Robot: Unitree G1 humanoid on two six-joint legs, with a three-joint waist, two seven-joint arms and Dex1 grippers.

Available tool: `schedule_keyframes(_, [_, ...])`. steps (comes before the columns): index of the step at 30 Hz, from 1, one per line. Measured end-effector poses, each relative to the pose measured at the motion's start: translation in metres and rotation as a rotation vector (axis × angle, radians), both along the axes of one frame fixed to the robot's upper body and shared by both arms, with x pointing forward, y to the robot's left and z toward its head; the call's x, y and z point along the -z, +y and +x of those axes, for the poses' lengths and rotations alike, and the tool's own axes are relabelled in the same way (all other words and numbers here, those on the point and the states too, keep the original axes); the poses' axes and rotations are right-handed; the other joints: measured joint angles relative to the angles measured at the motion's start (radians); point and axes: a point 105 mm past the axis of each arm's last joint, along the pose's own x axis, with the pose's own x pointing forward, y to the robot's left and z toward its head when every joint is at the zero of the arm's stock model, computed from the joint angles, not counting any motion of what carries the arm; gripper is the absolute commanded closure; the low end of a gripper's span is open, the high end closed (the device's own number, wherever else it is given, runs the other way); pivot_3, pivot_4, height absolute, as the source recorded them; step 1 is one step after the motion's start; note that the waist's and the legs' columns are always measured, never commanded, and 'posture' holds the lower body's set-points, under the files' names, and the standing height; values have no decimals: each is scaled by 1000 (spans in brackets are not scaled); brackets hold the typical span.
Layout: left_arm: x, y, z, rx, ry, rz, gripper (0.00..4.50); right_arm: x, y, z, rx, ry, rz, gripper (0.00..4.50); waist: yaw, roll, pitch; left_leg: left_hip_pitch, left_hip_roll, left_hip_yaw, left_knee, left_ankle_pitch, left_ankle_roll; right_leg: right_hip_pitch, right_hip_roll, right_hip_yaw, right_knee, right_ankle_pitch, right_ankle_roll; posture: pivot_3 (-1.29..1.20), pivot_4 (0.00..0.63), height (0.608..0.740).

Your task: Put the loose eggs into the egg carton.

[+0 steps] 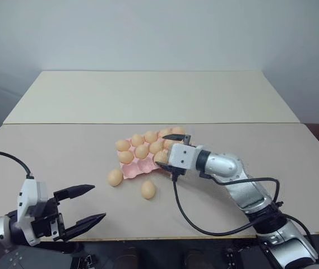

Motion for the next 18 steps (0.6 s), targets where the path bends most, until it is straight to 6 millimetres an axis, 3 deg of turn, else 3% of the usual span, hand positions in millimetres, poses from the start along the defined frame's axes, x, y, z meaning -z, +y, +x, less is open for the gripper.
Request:
schedule_keyframes(3, [0, 0, 0, 0, -2, 0, 0, -4, -7, -8, 7, 47, 26, 18, 3, 0, 0, 0, 0, 0, 0, 0, 0, 0, 0, 0, 0, 0, 0, 0, 150, 740])
schedule_keyframes(9, [0, -1, 0, 8, 2, 0, 0, -9, -37, -39, 5, 301, 90, 18, 5, 0, 0, 0, 1, -1, 0, 0, 0, 1, -1, 0, -1, 0, 0, 0, 150, 740])
schedule_keyframes(13, [9, 6, -7, 13, 51, 20, 0, 9, -82, -75, 21, 565, 34, 18, 6, 0, 0, 0, 1, -1, 0, 0, 0, 2, -1, -1, -2, 0, 0, 0, 150, 740])
schedule_keyframes(18, [12, 19, -11, -5, 58, 45, 0, 7, -112, -92, 59, 630, -17, 18, 2, 0, 0, 2, 1, 0, 0, 0, 1, 4, 1, 0, -2, 0, 0, 0, 150, 740])
